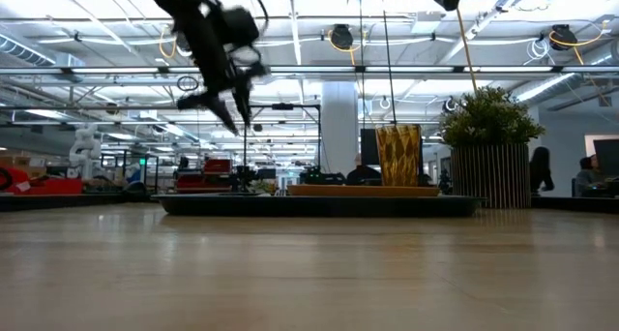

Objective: Pick and place plate/cup/fork/spoon on tray
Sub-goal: Return to Home Position

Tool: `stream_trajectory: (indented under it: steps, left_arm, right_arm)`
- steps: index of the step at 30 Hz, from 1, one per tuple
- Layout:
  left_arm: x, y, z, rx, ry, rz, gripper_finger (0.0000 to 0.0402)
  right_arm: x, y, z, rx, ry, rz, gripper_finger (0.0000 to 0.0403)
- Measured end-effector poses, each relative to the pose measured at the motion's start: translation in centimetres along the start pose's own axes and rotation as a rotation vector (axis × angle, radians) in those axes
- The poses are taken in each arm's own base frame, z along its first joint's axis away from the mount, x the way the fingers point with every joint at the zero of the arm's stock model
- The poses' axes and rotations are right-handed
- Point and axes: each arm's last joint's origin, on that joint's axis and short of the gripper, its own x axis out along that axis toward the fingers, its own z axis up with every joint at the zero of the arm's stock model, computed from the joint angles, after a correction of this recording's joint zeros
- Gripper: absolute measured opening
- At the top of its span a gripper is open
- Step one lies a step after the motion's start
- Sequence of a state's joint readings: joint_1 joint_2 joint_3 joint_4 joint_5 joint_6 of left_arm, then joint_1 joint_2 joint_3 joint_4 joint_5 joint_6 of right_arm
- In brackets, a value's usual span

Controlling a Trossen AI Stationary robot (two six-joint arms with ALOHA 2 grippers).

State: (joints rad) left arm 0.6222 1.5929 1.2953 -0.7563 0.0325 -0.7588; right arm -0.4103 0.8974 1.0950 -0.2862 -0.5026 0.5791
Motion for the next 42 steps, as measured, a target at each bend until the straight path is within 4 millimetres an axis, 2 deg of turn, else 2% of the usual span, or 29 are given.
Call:
stream_trajectory:
  steps: [4,9,13,15,18,22,26,33,37,42]
  left_arm:
    - [-5.2,-0.6,-0.9,0.142,-0.126,-0.087,0.0131]
    - [-10.5,-1.1,-3.2,0.399,-0.236,-0.201,0.0131]
    - [-14.0,-0.8,-4.8,0.628,-0.327,-0.256,0.0131]
    - [-15.5,-0.5,-5.4,0.676,-0.377,-0.289,0.0131]
    - [-17.2,0.0,-5.9,0.681,-0.422,-0.325,0.0131]
    - [-18.4,0.5,-6.9,0.726,-0.426,-0.370,0.0131]
    - [-18.8,0.3,-7.8,0.812,-0.372,-0.455,0.0131]
    - [-19.1,-0.6,-9.2,0.921,-0.373,-0.551,0.0127]
    - [-19.5,0.0,-10.3,0.962,-0.494,-0.643,0.0087]
    - [-18.1,2.3,-12.1,0.907,-0.534,-0.711,0.0011]
  right_arm:
    - [0.0,0.1,0.0,-0.072,-0.003,0.009,0.0140]
    - [-0.2,0.3,0.2,-0.184,-0.014,0.041,0.0092]
    - [-0.5,0.6,0.2,-0.266,-0.024,0.044,0.0040]
    - [-0.7,0.7,0.2,-0.314,-0.031,0.044,0.0014]
    - [-1.0,0.8,0.2,-0.402,-0.038,0.045,0.0006]
    - [-1.3,1.0,0.1,-0.527,-0.040,0.042,0.0002]
    - [-1.4,0.9,-0.1,-0.618,-0.023,0.032,0.0001]
    - [-1.5,0.7,-0.5,-0.650,0.016,0.020,0.0000]
    - [-1.9,0.8,-0.9,-0.684,0.005,0.019,0.0000]
    - [-1.9,-0.3,-2.4,-0.709,-0.025,-0.004,0.0000]
